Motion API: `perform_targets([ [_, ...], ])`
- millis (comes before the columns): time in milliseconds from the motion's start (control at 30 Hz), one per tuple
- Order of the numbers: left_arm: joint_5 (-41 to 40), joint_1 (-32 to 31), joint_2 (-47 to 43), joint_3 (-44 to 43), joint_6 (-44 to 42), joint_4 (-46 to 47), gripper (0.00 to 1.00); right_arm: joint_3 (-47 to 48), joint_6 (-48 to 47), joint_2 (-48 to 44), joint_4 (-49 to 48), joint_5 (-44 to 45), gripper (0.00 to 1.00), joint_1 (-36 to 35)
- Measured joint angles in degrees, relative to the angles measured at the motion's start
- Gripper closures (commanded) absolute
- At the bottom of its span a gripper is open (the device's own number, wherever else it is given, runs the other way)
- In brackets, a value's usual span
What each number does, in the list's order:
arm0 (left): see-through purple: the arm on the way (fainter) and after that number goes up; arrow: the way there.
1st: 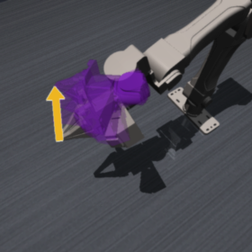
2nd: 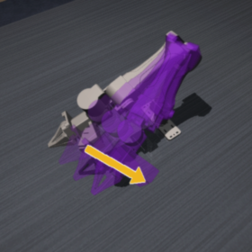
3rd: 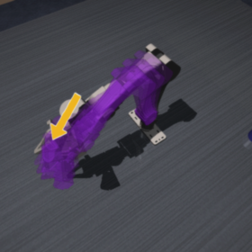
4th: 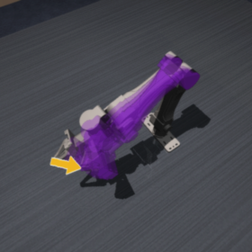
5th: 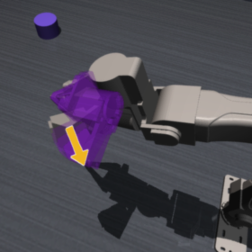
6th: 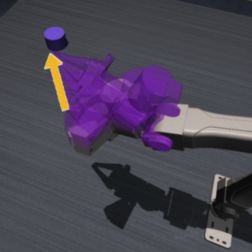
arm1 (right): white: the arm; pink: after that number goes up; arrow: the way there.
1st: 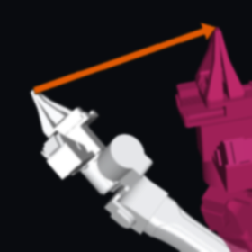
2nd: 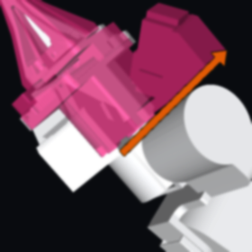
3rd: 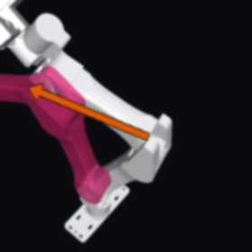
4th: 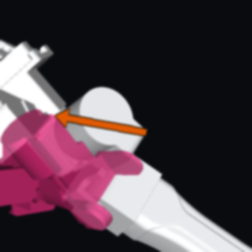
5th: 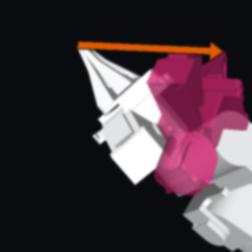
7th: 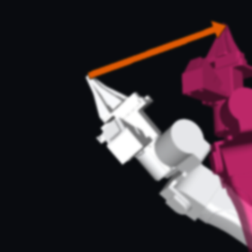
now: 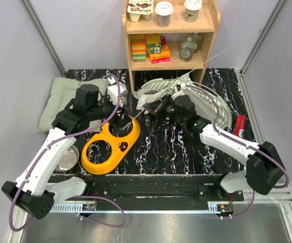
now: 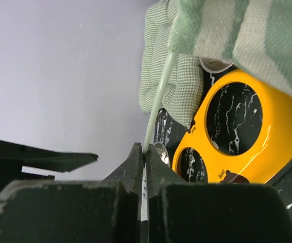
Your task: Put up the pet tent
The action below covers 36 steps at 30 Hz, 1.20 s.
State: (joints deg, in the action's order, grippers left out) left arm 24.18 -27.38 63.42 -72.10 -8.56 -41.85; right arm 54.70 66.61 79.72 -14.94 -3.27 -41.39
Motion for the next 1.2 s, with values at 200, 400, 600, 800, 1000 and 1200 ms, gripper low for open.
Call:
perform_targets([
  [200,0.96,9.66,-4.17,1.27,-1.95,6.82,0.29,0.04,1.11,-3.08,0.26,-2.4,1.0,0.2],
  [400,4.09,14.23,-3.54,18.75,-0.33,33.44,0.36,1.2,1.25,-8.5,1.27,-3.76,1.0,0.2],
  [600,4.79,3.02,1.49,24.57,3.15,49.13,0.36,2.71,1.77,-11.87,0.2,-3.76,1.0,0.2],
  [800,5.62,-1.92,3.74,27.78,9.27,70.18,0.35,3.06,4.57,-11.32,-1.73,-3.74,1.0,0.13],
  [1000,5.49,-7.63,10.38,38.07,12.09,93.09,0.3,3.06,7.85,-9.38,-4.63,-2.4,1.0,-1.25],
  [1200,4.17,-8.17,14.49,38.69,14.27,103.32,0.32,4.26,8.44,-6.64,-5.14,-0.57,1.0,-3.28],
])
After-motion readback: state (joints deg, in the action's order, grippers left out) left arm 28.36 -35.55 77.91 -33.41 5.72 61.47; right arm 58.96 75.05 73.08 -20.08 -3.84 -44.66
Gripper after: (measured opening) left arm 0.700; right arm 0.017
